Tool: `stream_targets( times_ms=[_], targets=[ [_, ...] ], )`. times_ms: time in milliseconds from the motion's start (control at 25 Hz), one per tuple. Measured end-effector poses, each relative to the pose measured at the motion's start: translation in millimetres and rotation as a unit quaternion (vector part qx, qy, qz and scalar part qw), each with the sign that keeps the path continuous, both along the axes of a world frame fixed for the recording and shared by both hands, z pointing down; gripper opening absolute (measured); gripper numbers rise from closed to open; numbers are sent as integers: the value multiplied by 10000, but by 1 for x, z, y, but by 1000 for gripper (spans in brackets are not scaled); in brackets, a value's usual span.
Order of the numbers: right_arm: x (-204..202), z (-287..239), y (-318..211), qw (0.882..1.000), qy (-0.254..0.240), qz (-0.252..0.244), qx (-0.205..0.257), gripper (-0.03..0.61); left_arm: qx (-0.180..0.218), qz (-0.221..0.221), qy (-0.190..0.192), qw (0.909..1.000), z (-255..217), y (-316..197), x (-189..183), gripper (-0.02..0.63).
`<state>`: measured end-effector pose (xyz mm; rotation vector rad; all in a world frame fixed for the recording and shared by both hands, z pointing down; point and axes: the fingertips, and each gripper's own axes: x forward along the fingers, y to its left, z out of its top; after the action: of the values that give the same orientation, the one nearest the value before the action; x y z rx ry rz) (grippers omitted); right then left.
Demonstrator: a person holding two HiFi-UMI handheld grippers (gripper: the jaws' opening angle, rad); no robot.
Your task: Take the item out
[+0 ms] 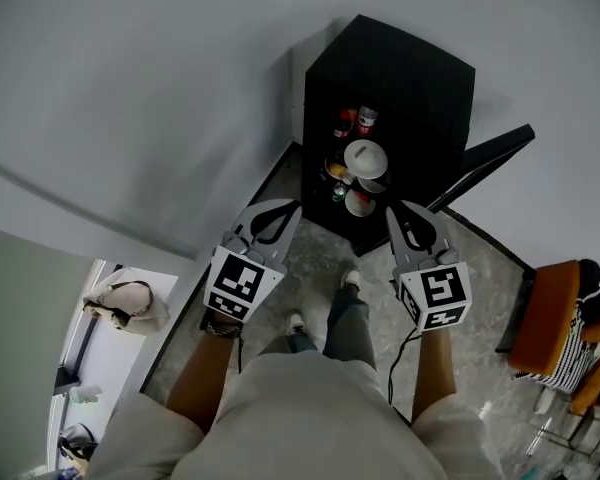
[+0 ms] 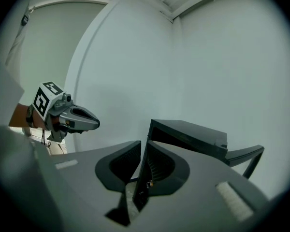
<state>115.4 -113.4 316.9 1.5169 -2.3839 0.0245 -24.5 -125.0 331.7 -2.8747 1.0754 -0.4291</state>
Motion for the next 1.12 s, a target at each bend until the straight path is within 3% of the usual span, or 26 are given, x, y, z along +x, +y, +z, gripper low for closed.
stream_targets(
  times_ms=[480,1120],
  targets=[
    [12,64,-92,9993,262,-122,-240,72,-82,-544,-192,9983,23,-60,-3,3],
    [28,198,-186,9912,513,-151,-1215,92,-531,-550,-351,9965,100,-125,29,3]
  ],
)
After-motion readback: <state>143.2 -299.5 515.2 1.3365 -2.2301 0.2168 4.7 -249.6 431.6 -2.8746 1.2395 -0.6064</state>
